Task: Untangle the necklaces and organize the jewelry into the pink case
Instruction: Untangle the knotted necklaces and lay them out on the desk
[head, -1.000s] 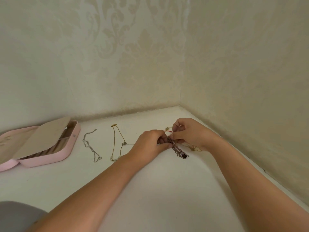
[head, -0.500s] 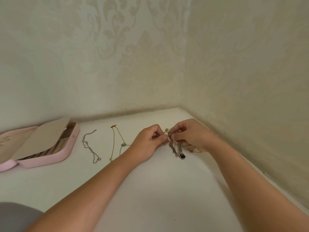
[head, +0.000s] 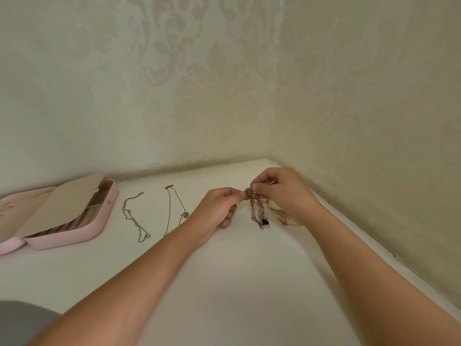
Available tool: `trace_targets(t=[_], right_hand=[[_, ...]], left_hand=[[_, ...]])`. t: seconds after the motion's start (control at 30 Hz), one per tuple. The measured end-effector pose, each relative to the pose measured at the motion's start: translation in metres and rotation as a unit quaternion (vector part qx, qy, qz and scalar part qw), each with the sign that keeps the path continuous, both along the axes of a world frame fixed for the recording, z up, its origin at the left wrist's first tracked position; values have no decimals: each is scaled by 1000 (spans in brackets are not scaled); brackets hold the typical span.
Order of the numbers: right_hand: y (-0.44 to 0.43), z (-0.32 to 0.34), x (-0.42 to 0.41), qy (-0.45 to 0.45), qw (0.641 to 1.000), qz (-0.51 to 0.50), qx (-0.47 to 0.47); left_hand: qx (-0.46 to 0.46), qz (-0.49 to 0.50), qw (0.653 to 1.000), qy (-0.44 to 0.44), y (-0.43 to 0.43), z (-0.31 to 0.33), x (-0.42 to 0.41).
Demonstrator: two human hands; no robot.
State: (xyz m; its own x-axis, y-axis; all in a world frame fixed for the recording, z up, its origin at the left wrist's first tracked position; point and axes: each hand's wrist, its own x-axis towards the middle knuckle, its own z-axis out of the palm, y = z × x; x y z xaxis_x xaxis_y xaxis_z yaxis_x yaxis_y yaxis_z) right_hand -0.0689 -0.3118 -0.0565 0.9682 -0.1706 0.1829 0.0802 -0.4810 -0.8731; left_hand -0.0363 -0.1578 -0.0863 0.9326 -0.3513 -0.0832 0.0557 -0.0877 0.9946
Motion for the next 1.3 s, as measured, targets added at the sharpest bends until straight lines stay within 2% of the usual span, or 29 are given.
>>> trace_targets(t=[0.2,0.3,0.53,0.63,0.67,0.73,0.8,0.97,1.3], right_hand=[[1,2,0,62,983,19,174],[0,0,4,72,979,10,193],[5,1,1,140,983,33,115],[3,-2,1,66,997,-21,-37],[3,-2,0,24,997,-37,-59],[4,1,-2,-26,998,-29,-43],[6,3,-4,-26,999,-5,-41],[5,1,-2,-14,991,7,-131],[14,-1,0,-48,971,10,-233]], left_hand=[[-54,26,998,-26,4,-2,3],[-77,39,996,-23,5,-2,4],[-99,69,993,-5,7,-2,8],[-66,67,995,-24,8,-1,7],[-54,66,996,-31,8,0,6],[-25,65,996,-52,8,0,4],[5,67,994,-90,7,1,1],[57,78,976,-197,5,-3,0],[89,77,967,-226,2,-2,-4]])
